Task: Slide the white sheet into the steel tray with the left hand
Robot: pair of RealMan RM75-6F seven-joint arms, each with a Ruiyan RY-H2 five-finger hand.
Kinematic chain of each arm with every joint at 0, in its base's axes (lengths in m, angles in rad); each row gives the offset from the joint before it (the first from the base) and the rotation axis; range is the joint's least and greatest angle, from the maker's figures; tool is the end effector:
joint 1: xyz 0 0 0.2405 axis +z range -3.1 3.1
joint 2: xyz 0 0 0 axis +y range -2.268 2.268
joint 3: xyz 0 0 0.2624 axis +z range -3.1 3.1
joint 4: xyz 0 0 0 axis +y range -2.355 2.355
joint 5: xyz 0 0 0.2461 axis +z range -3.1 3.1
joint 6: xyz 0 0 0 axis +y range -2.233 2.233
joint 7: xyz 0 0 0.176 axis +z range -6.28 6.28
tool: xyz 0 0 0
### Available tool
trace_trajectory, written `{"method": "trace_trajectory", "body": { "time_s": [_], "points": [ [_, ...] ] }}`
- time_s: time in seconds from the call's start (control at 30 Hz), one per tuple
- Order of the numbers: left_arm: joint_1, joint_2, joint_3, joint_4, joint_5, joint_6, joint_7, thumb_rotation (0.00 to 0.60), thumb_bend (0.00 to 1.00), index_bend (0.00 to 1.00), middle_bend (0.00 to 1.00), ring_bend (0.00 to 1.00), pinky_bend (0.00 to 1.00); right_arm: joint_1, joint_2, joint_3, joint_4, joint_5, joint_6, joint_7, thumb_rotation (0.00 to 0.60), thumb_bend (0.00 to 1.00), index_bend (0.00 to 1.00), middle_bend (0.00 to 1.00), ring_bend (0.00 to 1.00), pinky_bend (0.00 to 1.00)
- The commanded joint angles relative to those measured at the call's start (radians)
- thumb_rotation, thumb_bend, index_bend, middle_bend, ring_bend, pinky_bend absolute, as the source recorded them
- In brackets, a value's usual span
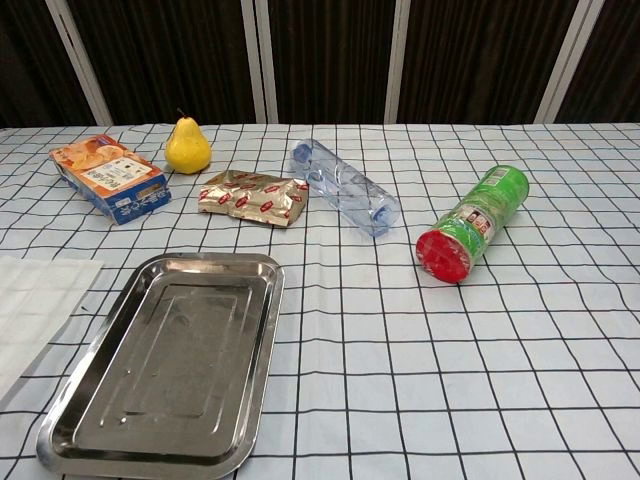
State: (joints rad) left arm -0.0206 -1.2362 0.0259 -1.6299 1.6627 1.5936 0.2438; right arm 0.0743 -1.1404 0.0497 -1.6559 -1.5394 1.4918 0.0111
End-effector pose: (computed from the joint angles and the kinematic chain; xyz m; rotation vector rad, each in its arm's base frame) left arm -0.2961 0.1751 0.0851 -1.4887 -0.7638 -0.8933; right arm -0.3130 -0.2119 0.1154 1.3872 -0.9483 0.9830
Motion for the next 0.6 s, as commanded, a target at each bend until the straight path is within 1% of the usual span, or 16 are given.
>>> {"method": "trace_trajectory", "body": {
  "time_s": [0.03,0.27,0.33,0.37,0.47,0.6],
  "points": [
    [0.0,0.0,0.001,0.001,0.0,-0.002,0.002,0.6,0.06,0.0,0.0,0.0,0.0,0.0,0.0,0.0,0.0,0.001,0.0,0.0,0.6,0.31,0.0,0.0,0.0,0.0],
    [-0.007,0.009,0.007,0.004,0.0,-0.025,0.025,0.6,0.06,0.0,0.0,0.0,0.0,-0.001,0.0,0.001,0.0,0.002,0.001,-0.001,0.6,0.31,0.0,0.0,0.0,0.0],
    [-0.019,0.027,0.019,0.008,0.006,-0.057,0.037,0.6,0.07,0.02,0.0,0.0,0.0,-0.001,-0.001,0.002,0.001,0.003,0.003,-0.003,0.6,0.31,0.0,0.0,0.0,0.0],
    [-0.023,0.035,0.023,0.006,0.006,-0.069,0.039,0.6,0.08,0.06,0.0,0.0,0.0,-0.001,-0.001,0.002,0.001,0.003,0.003,-0.005,0.6,0.31,0.0,0.0,0.0,0.0],
    [-0.05,0.086,0.048,0.002,0.002,-0.149,0.044,0.6,0.1,0.25,0.0,0.0,0.0,-0.001,-0.003,0.003,0.001,0.006,0.001,-0.009,0.6,0.31,0.0,0.0,0.0,0.0],
    [-0.098,0.16,0.076,0.013,-0.033,-0.288,0.089,0.6,0.12,0.33,0.0,0.0,0.0,0.001,-0.006,0.005,0.003,0.01,-0.002,-0.012,0.6,0.31,0.0,0.0,0.0,0.0]
  ]
}}
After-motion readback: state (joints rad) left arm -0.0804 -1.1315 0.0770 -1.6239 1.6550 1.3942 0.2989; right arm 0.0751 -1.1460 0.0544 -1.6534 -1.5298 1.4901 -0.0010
